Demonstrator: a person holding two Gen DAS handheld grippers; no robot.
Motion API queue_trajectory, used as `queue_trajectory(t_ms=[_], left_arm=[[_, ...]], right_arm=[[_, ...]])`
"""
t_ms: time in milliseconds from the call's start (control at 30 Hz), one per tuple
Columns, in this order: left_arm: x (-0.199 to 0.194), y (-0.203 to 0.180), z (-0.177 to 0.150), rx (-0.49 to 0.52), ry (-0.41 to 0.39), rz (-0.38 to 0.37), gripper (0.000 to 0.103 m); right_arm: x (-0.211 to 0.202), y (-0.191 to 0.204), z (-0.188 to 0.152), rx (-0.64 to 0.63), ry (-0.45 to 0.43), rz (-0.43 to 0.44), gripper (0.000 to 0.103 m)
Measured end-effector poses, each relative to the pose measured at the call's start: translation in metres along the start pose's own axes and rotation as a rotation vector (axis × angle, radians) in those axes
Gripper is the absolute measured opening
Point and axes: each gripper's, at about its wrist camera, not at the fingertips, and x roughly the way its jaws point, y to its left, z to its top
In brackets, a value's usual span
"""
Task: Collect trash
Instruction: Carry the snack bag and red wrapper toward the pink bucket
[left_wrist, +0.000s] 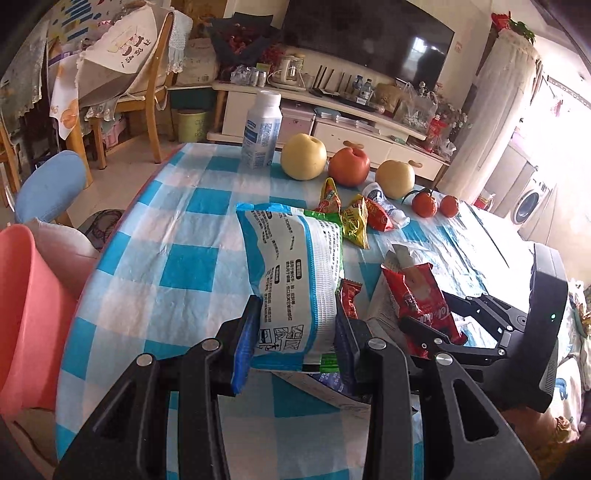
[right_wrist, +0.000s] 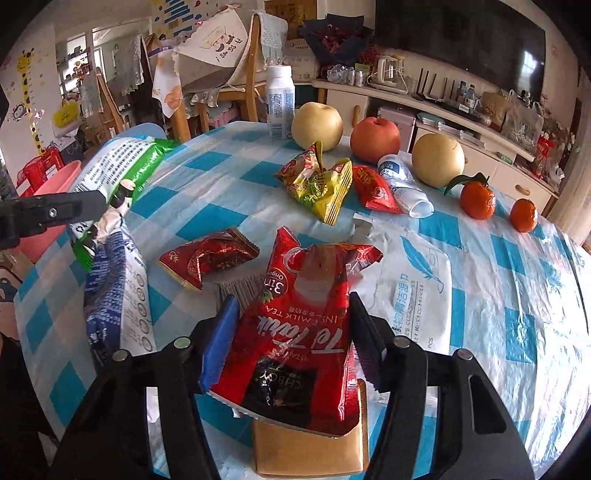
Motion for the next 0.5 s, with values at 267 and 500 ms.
queue_trajectory(t_ms=[267,500], left_arm=[[-0.009,0.014,0.003,-0.026,-0.027,-0.022,0.039],[-0.019,0.022,0.008,-0.047,-0.060,-0.038,0.039]], right_arm=[[-0.003,-0.008,0.003,0.026,-0.017,-0.053,0.037],[-0.014,-0.012,0.007,0.092,-0.038,-0.042,0.034]])
